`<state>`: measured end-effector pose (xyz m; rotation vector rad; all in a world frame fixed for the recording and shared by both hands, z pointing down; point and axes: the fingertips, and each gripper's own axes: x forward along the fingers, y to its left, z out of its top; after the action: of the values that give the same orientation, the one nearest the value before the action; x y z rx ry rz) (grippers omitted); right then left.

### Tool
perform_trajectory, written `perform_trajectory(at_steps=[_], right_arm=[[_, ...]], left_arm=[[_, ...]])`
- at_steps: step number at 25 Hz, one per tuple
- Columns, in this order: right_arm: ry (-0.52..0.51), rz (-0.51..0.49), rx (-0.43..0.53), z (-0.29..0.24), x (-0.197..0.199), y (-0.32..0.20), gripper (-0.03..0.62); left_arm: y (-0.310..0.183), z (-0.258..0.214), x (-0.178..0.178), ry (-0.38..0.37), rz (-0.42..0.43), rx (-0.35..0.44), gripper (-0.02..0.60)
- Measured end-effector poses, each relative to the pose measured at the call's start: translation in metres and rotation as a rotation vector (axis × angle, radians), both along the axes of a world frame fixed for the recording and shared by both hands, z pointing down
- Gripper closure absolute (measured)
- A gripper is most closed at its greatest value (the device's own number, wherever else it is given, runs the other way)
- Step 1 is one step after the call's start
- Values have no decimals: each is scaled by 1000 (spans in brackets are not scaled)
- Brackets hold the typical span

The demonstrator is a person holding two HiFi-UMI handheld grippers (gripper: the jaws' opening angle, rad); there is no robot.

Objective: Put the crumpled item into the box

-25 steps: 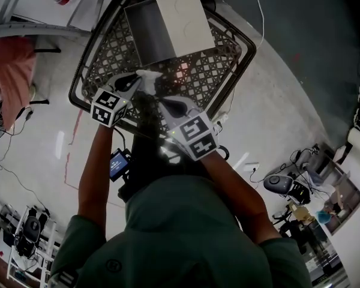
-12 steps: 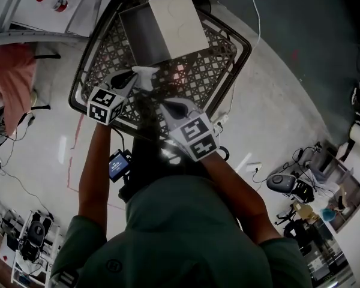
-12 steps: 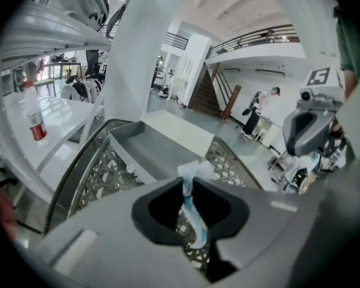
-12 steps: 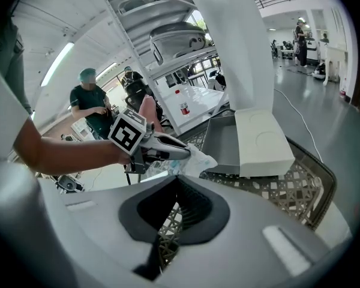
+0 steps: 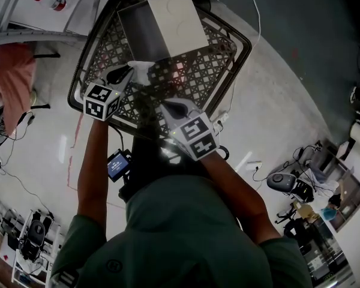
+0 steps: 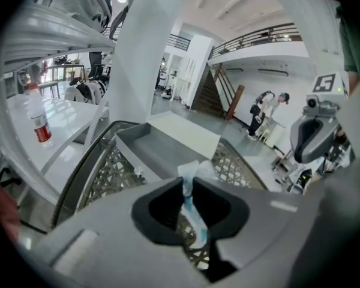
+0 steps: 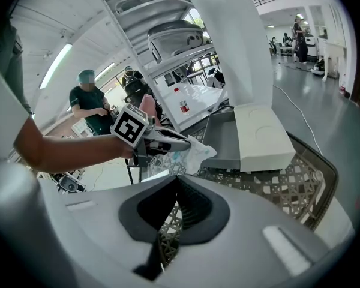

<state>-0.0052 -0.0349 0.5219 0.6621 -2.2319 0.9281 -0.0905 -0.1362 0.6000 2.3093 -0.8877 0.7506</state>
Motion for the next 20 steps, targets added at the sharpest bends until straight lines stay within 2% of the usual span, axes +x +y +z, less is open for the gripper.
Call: perform_trajectory(at_steps=[8, 20], right_arm=[[-16, 12, -26, 14, 3, -4, 588], [-33, 25, -93, 26, 5, -1, 588]], left_arm=[[-4, 11, 1, 9, -25, -22, 534], [-11, 20, -4, 104, -125, -83, 534]])
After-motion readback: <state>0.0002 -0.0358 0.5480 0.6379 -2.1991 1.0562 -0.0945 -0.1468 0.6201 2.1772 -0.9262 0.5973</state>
